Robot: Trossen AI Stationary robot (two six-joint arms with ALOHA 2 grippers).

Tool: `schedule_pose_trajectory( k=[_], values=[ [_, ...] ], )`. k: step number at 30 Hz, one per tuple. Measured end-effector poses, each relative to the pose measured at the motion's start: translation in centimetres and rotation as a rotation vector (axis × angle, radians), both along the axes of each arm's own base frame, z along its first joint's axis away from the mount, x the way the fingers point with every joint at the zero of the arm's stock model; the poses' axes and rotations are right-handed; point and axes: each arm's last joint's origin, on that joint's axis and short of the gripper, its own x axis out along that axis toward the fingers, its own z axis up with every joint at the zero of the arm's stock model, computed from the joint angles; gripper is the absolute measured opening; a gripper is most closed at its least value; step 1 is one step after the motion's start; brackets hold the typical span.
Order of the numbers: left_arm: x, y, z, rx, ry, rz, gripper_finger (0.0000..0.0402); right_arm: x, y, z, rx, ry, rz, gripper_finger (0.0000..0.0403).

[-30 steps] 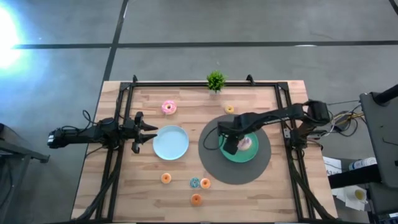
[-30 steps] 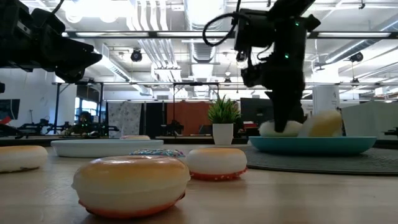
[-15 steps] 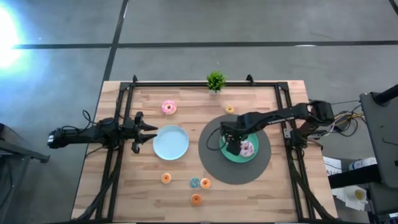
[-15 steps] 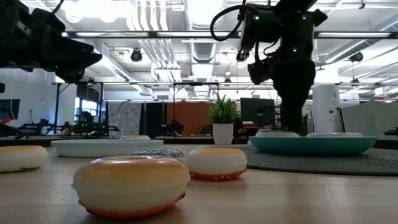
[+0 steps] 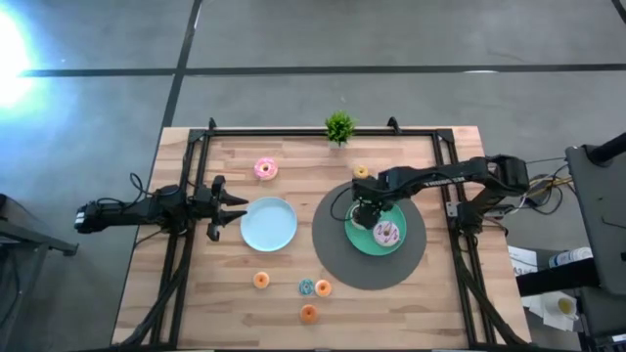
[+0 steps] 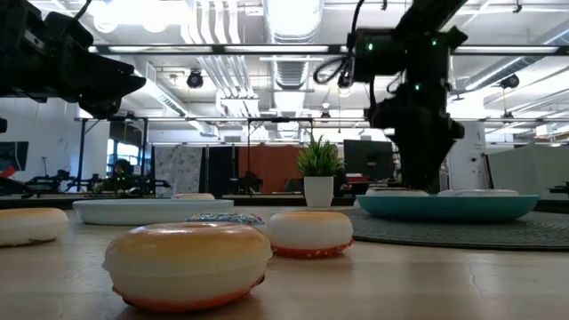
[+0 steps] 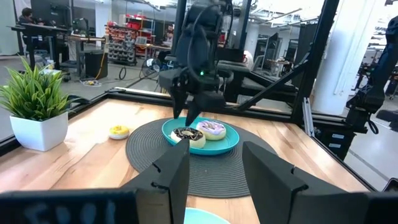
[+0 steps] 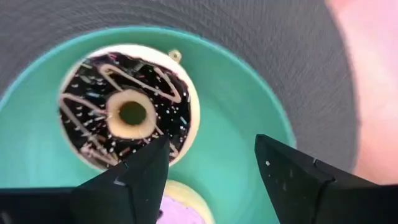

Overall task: Pick & Place donuts
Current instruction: Put the large black donut on the green plate

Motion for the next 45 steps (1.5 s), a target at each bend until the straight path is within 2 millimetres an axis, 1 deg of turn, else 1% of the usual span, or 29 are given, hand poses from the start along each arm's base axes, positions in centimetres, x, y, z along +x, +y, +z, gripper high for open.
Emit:
schedule_pose_trajectory(
  k=[3, 6, 12, 17, 20, 23, 28, 30, 32, 36, 40, 43, 45],
  values=[
    [0.0, 0.0, 0.0, 0.0, 0.0, 0.0, 0.0123, 0.1, -0.4, -0.5, 0.015, 0.004, -0.042, 0.0229],
    [0.0, 0.0, 0.0, 0.0, 0.0, 0.0, 0.0123, 0.7, -0.5, 0.0, 0.017, -0.036, -0.02, 0.0229],
    [0.0, 0.0, 0.0, 0.0, 0.0, 0.0, 0.0123, 1.2, -0.6, 0.7, 0.051, -0.074, 0.012, 0.0228],
    [0.0, 0.0, 0.0, 0.0, 0.0, 0.0, 0.0123, 1.6, -0.8, -0.7, 0.082, -0.078, 0.006, 0.0228],
    [0.0, 0.0, 0.0, 0.0, 0.0, 0.0, 0.0123, 2.1, -1.2, -1.1, 0.076, -0.116, -0.003, 0.0228],
    [0.0, 0.0, 0.0, 0.0, -0.001, 0.0, 0.0123, 2.3, -1.5, -1.7, 0.069, -0.102, -0.008, 0.0228],
    [0.0, 0.0, 0.0, 0.0, 0.0, 0.0, 0.0123, 2.3, -1.7, -2.1, 0.058, -0.082, 0.015, 0.0223],
    [0.0, 0.0, 0.0, 0.0, -0.001, 0.0, 0.0123, 2.1, -1.7, -2.1, 0.057, -0.066, 0.027, 0.021],
    [0.0, 0.0, 0.0, 0.0, -0.001, 0.0, 0.0123, 1.8, -1.6, -1.9, 0.057, -0.048, 0.039, 0.0189],
    [0.0, 0.0, 0.0, 0.0, -0.001, 0.0, 0.0123, 1.1, -1.5, -1.0, 0.054, -0.015, 0.055, 0.0132],
    [0.0, 0.0, 0.0, 0.0, -0.001, 0.0, 0.0123, 0.3, -1.4, -0.7, 0.057, 0.016, 0.059, 0.0078],
    [0.0, 0.0, 0.0, 0.0, -0.001, 0.0, 0.0123, -0.1, -1.3, -0.3, 0.03, 0.008, 0.056, 0.0057],
    [0.0, 0.0, 0.0, 0.0, 0.0, 0.0, 0.0123, -0.3, -1.3, -0.2, 0.015, 0.008, 0.049, 0.0056]
  ],
)
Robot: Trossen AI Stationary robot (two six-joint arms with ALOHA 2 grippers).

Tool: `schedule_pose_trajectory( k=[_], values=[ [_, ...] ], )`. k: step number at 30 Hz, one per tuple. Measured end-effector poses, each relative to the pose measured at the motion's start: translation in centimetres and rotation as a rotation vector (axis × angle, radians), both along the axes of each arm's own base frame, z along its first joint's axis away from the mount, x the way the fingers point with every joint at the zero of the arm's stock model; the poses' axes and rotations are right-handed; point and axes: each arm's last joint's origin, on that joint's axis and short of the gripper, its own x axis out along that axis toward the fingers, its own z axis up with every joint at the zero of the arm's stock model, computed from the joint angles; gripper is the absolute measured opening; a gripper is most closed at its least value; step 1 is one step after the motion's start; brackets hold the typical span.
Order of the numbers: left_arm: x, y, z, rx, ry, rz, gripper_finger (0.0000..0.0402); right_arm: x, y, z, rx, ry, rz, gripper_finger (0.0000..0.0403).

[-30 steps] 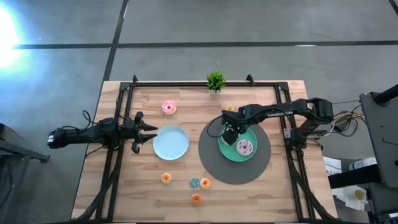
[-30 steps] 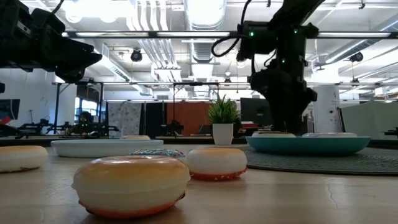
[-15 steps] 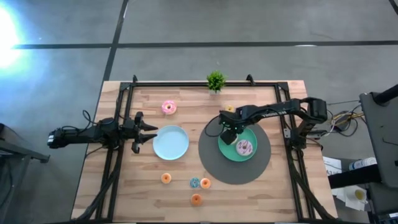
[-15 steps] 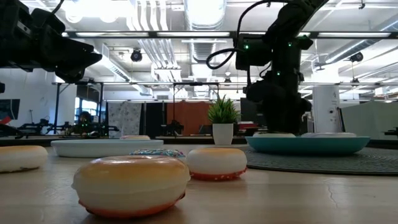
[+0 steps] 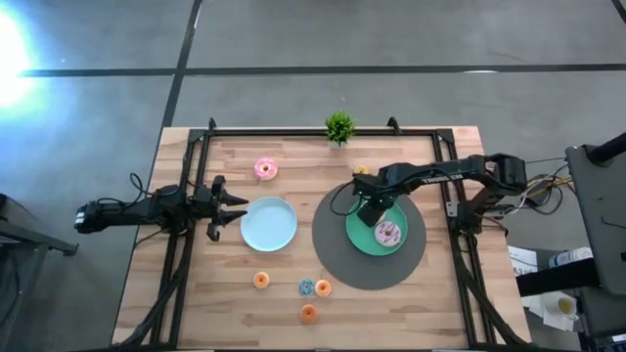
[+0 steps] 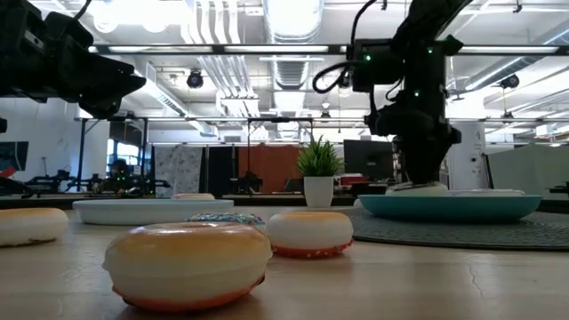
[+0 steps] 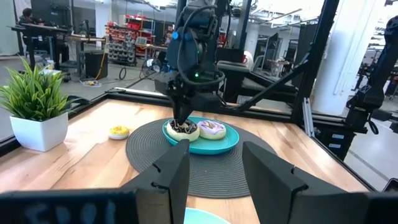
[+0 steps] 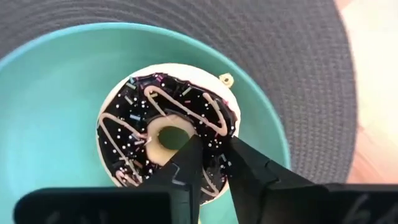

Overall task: Pick & Place donuts
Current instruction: Put the large black donut on the green plate, then put the large pink donut on the green plate

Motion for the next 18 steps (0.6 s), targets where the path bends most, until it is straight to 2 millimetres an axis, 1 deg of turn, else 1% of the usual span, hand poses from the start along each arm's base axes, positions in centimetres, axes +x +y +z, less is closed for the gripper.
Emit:
schedule_pose_trajectory(
  k=[2, 5, 13, 18],
  values=[
    [0.0, 0.0, 0.0, 0.0, -0.001, 0.0, 0.0123, -0.1, 0.0, 0.5, -0.005, -0.021, 0.002, 0.0065],
    [0.0, 0.0, 0.0, 0.0, -0.001, 0.0, 0.0123, -0.2, 0.0, 0.7, -0.007, -0.026, 0.007, 0.0095],
    [0.0, 0.0, 0.0, 0.0, 0.0, 0.001, 0.0123, -0.4, 0.1, 0.7, -0.002, 0.001, 0.023, 0.0203],
    [0.0, 0.0, 0.0, 0.0, -0.001, 0.0, 0.0123, -0.5, 0.1, 2.0, -0.017, -0.033, 0.102, 0.0247]
  ],
)
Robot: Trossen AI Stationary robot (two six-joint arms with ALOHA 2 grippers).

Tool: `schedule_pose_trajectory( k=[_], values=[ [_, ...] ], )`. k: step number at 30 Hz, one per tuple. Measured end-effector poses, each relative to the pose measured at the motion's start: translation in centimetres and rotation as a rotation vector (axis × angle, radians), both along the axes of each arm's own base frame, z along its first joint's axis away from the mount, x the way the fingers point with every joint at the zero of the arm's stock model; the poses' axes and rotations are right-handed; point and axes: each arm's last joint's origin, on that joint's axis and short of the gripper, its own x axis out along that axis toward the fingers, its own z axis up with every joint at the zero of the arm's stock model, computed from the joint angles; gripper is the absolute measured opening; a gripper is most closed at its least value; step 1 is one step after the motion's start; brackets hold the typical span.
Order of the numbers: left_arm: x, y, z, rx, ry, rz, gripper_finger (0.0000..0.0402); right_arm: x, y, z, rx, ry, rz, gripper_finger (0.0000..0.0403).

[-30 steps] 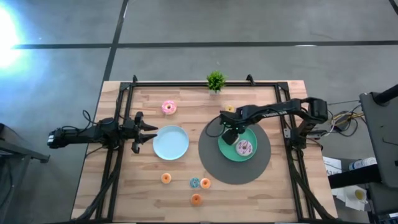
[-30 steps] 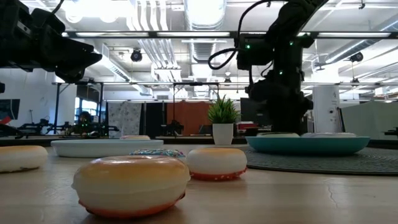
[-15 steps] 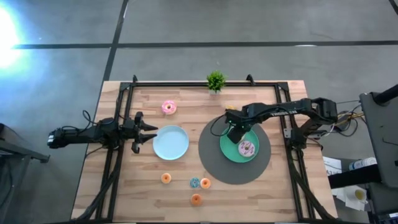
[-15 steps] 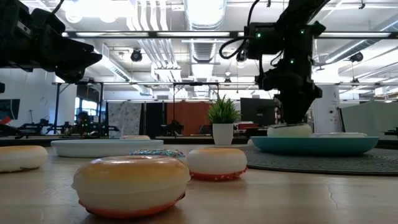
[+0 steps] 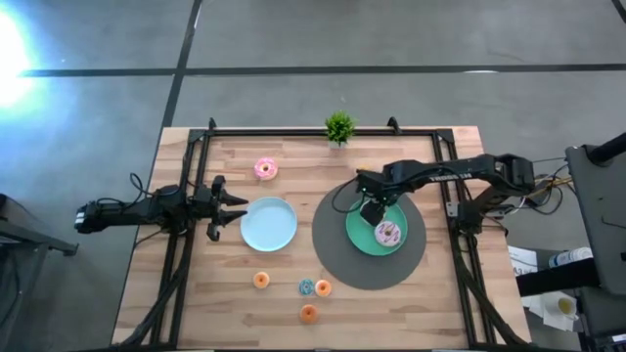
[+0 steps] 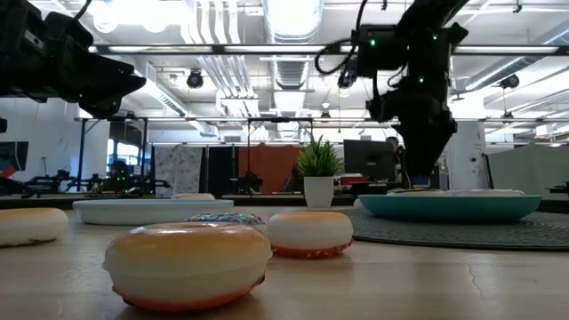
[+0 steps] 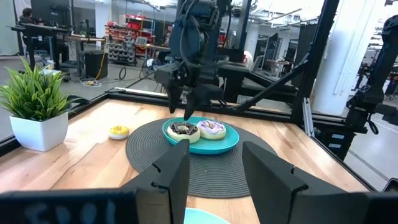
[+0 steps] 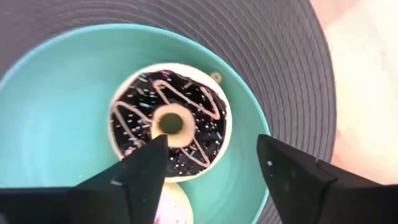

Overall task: Pick & Place donuts
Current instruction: Put the large pink donut on the green plate

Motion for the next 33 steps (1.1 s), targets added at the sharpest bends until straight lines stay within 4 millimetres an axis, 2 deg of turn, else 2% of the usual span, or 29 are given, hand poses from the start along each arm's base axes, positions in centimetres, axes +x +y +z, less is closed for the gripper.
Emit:
schedule_pose_trajectory(
  k=[3, 7, 12, 17, 20, 22, 23, 25, 29, 31, 33],
  values=[
    [0.0, 0.0, 0.0, 0.0, 0.0, 0.0, 0.0123, 1.4, 0.1, 1.6, 0.008, -0.15, 0.094, 0.0261],
    [0.0, 0.0, 0.0, 0.0, 0.0, 0.0, 0.0123, 5.2, -0.2, 3.2, -0.007, -0.397, 0.319, 0.0266],
    [0.0, 0.0, 0.0, 0.0, 0.0, 0.0, 0.0123, 8.4, -1.7, 3.2, -0.021, -0.356, 0.363, 0.0255],
    [0.0, 0.0, 0.0, 0.0, 0.0, 0.0, 0.0123, 11.0, -2.1, 3.9, -0.075, -0.348, 0.536, 0.024],
    [0.0, 0.0, 0.0, 0.0, 0.0, 0.0, 0.0123, 11.9, -2.5, 4.6, -0.074, -0.328, 0.559, 0.0234],
    [0.0, 0.0, 0.0, -0.003, -0.006, 0.001, 0.0123, 11.8, -2.8, 4.8, -0.073, -0.306, 0.559, 0.023],
    [0.0, 0.0, 0.1, -0.034, -0.018, 0.0, 0.0123, 11.6, -3.0, 4.7, -0.072, -0.296, 0.555, 0.0228],
    [0.0, 0.0, 0.6, -0.227, -0.071, -0.016, 0.0123, 11.4, -3.2, 4.5, -0.068, -0.291, 0.541, 0.0225],
    [-0.1, 0.0, 1.5, -0.851, -0.17, -0.064, 0.0123, 11.0, -3.6, 4.3, -0.046, -0.276, 0.497, 0.0224],
    [-0.1, 0.1, 1.4, -0.93, -0.187, -0.026, 0.0123, 10.9, -3.7, 4.3, -0.046, -0.272, 0.494, 0.0224],
    [-0.1, 0.3, 1.5, -0.908, -0.214, 0.03, 0.0123, 10.9, -3.7, 4.3, -0.049, -0.271, 0.492, 0.0224]
  ],
)
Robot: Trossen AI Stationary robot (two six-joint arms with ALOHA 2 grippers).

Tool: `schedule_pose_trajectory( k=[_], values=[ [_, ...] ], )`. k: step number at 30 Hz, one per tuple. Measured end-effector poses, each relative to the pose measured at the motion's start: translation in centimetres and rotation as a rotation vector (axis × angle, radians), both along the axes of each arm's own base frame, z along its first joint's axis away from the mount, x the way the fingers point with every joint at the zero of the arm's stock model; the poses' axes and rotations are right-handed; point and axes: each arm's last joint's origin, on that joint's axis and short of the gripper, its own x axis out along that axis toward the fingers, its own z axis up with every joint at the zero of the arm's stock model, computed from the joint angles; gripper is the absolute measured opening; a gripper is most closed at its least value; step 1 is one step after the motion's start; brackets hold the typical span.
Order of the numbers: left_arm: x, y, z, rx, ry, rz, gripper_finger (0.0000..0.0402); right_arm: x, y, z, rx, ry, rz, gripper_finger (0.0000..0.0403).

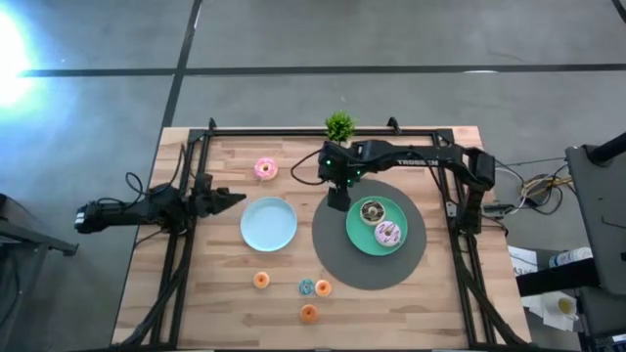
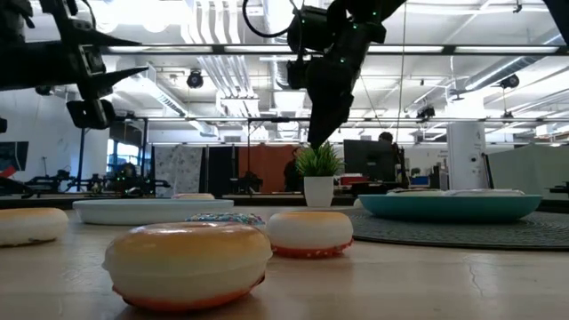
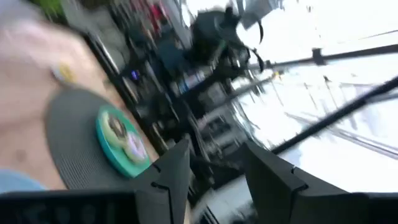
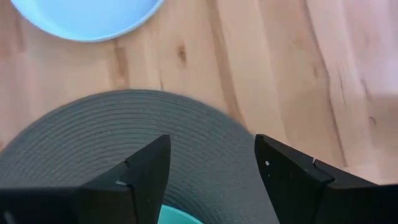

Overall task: Pick & Place donuts
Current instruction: Put the large pink donut on the green plate

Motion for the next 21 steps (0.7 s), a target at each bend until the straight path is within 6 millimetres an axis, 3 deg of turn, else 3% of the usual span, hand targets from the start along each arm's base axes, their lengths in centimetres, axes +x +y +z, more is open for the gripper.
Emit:
schedule_pose_trajectory(
  k=[4, 11, 18, 21],
  values=[
    [0.0, 0.2, 0.1, 0.018, -0.01, 0.061, 0.0123, 0.0, 0.1, 0.0, 0.003, -0.003, 0.005, 0.0224],
    [-0.2, 0.7, 0.1, -0.125, -0.032, 0.233, 0.0123, 0.0, 0.0, 0.0, 0.001, -0.001, -0.001, 0.0224],
    [-0.2, 1.2, -0.7, -0.186, 0.316, 0.43, 0.0118, -0.1, 0.0, 0.0, 0.014, 0.006, -0.023, 0.0224],
    [0.2, 1.5, -0.1, -0.186, 0.399, 0.453, 0.0118, -0.1, 0.1, 0.0, 0.013, 0.006, -0.022, 0.0224]
  ],
)
